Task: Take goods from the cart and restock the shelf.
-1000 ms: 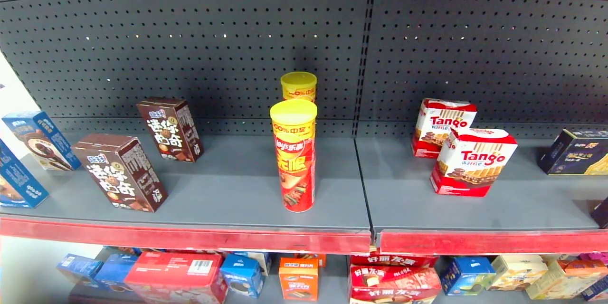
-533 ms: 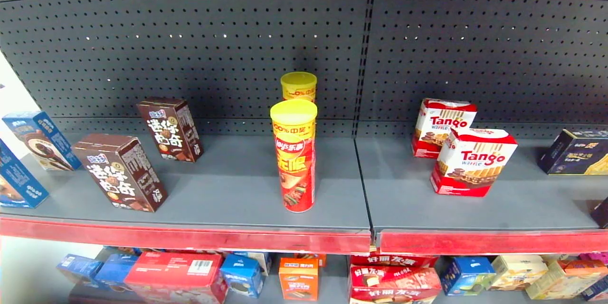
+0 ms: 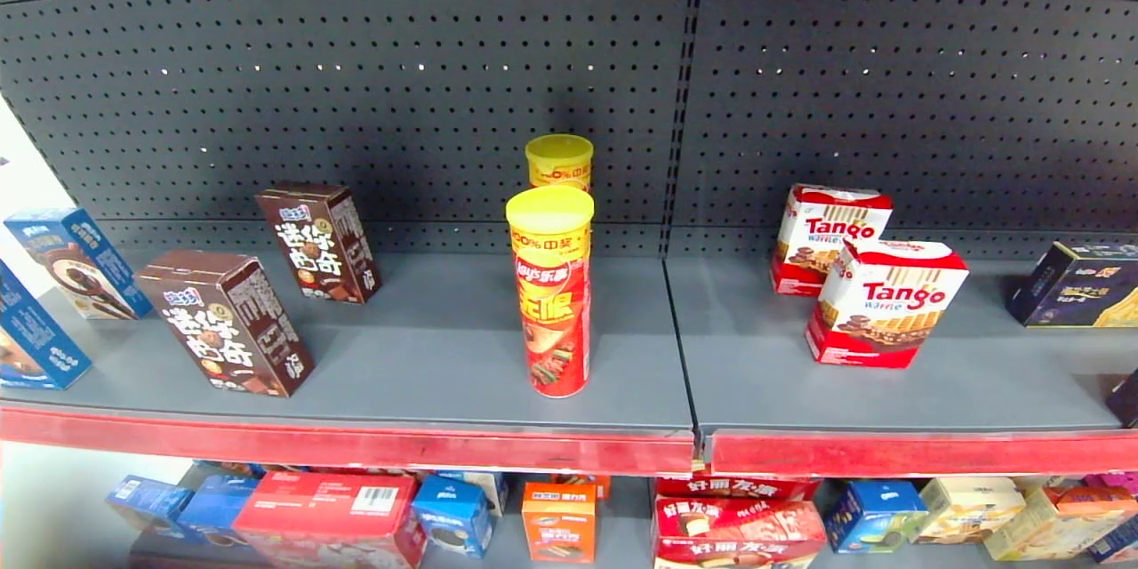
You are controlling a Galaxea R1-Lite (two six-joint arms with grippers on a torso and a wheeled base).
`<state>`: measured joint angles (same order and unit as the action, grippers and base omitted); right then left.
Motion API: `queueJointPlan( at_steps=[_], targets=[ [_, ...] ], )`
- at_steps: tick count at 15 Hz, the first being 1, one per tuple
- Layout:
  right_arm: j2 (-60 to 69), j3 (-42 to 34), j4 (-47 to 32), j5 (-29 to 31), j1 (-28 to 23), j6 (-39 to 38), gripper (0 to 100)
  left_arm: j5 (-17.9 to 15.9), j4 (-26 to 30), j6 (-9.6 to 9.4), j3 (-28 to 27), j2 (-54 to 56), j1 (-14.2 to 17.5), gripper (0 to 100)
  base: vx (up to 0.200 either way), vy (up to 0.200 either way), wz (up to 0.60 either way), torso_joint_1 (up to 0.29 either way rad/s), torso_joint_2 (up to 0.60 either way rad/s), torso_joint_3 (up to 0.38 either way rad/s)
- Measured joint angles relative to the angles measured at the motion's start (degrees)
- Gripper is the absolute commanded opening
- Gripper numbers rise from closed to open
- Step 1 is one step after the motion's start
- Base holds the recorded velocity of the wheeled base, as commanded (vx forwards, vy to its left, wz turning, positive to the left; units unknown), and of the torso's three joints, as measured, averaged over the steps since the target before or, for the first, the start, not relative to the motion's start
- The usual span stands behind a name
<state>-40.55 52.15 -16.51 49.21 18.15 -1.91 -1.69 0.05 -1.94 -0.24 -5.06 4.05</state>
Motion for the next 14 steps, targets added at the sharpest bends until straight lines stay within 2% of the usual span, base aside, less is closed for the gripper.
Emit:
queueJointPlan(
  at_steps=[6, 10, 12, 14],
  targets=[
    [4.6, -0.6, -0.8, 0.3, -5.1, 0.3, 100, 0.3, 0.0, 0.46, 0.1, -0.1, 0.0, 100, 0.000, 0.000, 0.00, 0.000, 0.00, 0.000],
    [6.0, -0.4, -1.0, 0.4, -6.1, 2.5, 100, 0.4, 0.0, 0.44, 0.1, -0.1, -0.1, 100, 0.000, 0.000, 0.00, 0.000, 0.00, 0.000],
    [6.3, 0.0, -1.0, 0.4, -5.9, 3.5, 100, 0.5, 0.0, 0.44, 0.2, 1.5, -2.5, 100, 0.000, 0.000, 0.00, 0.000, 0.00, 0.000],
    [6.4, 0.3, -1.0, 0.4, -5.7, 3.7, 100, 0.7, 0.0, 0.68, 0.2, 3.3, -3.5, 100, 0.000, 0.000, 0.00, 0.000, 0.00, 0.000]
  ],
)
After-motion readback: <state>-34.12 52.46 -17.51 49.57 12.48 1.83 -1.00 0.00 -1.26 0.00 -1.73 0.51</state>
